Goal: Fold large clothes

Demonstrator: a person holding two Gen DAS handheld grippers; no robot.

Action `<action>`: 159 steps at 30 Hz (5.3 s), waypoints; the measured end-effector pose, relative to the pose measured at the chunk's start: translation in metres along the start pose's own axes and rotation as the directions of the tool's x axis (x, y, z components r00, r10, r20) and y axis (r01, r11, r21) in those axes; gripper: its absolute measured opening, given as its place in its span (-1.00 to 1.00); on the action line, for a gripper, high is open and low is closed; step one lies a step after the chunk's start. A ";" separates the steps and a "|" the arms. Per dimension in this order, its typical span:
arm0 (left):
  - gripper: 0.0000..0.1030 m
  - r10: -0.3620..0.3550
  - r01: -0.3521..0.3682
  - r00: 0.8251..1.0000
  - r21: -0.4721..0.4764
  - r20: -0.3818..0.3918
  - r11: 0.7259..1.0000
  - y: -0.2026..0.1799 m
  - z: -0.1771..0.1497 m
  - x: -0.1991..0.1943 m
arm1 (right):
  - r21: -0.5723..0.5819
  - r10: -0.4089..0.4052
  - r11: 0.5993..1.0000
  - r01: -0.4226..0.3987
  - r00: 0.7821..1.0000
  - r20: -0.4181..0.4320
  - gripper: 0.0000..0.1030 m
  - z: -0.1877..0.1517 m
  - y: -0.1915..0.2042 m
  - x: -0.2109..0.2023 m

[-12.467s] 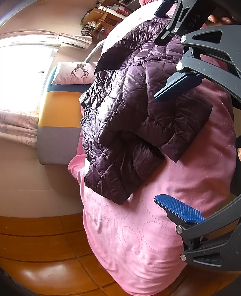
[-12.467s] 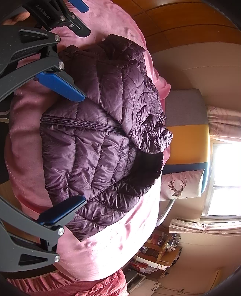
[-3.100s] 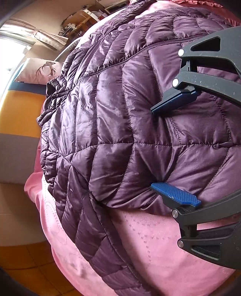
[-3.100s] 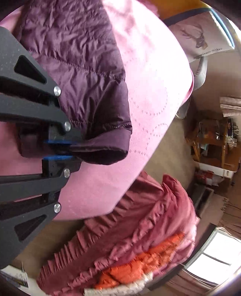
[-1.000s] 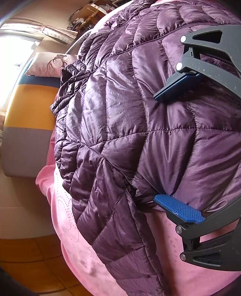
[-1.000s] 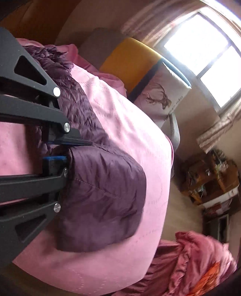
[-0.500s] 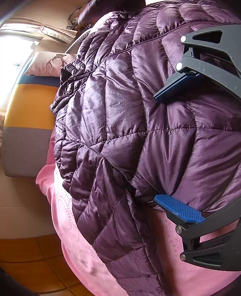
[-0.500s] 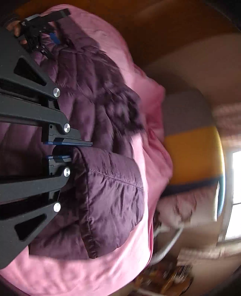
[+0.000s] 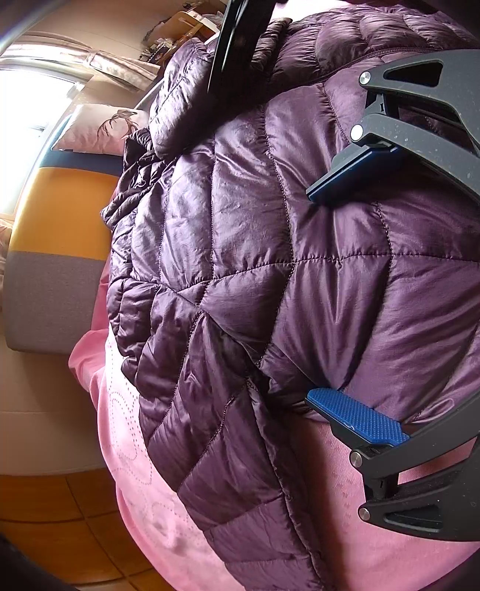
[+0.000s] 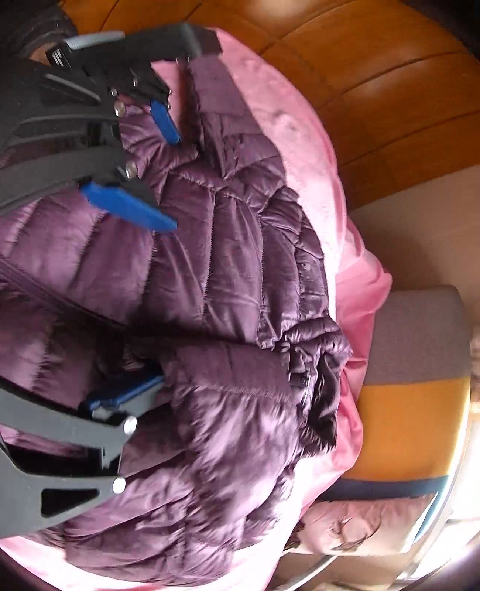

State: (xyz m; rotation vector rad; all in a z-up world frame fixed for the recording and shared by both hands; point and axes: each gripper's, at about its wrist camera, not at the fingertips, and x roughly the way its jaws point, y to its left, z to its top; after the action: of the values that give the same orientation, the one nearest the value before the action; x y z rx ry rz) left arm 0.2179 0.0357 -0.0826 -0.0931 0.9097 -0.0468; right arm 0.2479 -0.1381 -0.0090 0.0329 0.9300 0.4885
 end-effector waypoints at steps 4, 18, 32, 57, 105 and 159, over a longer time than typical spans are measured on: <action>0.92 0.001 -0.001 1.000 0.001 0.000 1.000 0.000 0.000 0.000 | 0.089 0.023 0.996 -0.029 0.997 0.070 0.76 -0.018 -0.018 -0.039; 0.86 -0.028 0.016 0.996 0.142 0.081 0.990 -0.055 0.021 -0.045 | 0.312 -0.054 0.949 0.035 0.997 0.051 0.83 -0.117 -0.089 -0.072; 0.52 -0.075 0.061 0.997 0.431 0.016 0.900 -0.186 0.066 -0.008 | 0.281 -0.074 0.959 0.038 0.990 0.120 0.96 -0.134 -0.087 -0.064; -0.83 -0.487 0.452 0.873 -0.390 0.009 0.802 -0.007 0.069 0.034 | 0.567 0.095 0.791 -0.230 0.962 0.258 0.96 -0.110 -0.173 -0.084; -0.41 -0.154 0.173 0.984 -0.250 0.095 0.953 0.027 0.029 -0.027 | 0.333 -0.409 0.853 0.402 0.911 -0.053 0.96 -0.030 -0.180 0.009; -0.85 0.203 0.030 0.957 -0.764 0.208 0.645 0.316 -0.047 -0.151 | 0.123 -0.154 0.982 0.140 0.982 0.110 0.96 -0.079 -0.003 -0.072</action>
State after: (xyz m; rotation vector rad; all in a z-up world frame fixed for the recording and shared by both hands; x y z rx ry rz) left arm 0.0889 0.3593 -0.0245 -0.8388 0.5920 0.4493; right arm 0.1521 -0.1847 -0.0021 0.0955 0.8360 0.2921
